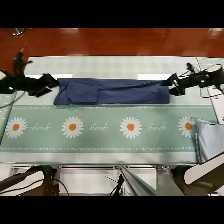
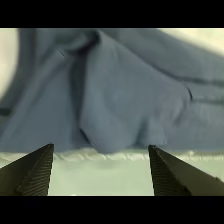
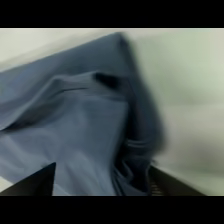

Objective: Fold the shirts.

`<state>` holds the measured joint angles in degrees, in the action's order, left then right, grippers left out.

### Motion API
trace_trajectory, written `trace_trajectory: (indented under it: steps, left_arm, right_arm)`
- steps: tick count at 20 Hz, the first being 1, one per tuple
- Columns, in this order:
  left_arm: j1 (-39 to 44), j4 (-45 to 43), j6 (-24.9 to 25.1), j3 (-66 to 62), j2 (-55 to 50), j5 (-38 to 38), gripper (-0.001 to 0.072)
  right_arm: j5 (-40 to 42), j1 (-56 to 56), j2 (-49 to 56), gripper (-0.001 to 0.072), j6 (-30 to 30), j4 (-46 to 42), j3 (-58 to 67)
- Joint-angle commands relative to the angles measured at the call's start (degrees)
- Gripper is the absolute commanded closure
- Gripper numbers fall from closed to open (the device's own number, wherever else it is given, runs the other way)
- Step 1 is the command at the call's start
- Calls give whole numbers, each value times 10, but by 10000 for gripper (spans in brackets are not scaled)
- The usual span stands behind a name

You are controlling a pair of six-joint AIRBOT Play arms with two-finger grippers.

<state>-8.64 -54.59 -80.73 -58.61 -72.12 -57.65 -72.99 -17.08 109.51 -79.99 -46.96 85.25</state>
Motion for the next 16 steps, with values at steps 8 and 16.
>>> trace_trajectory:
  steps: [8, 16]
  left_arm:
    - [216, 16, 70, 23, 0, 29, 687]
    - [458, -50, -45, -227, -225, 91, 688]
  right_arm:
    - [-82, 7, -127, 688, 15, -98, 13]
    - [-120, 5, -501, 688, -12, -137, -188]
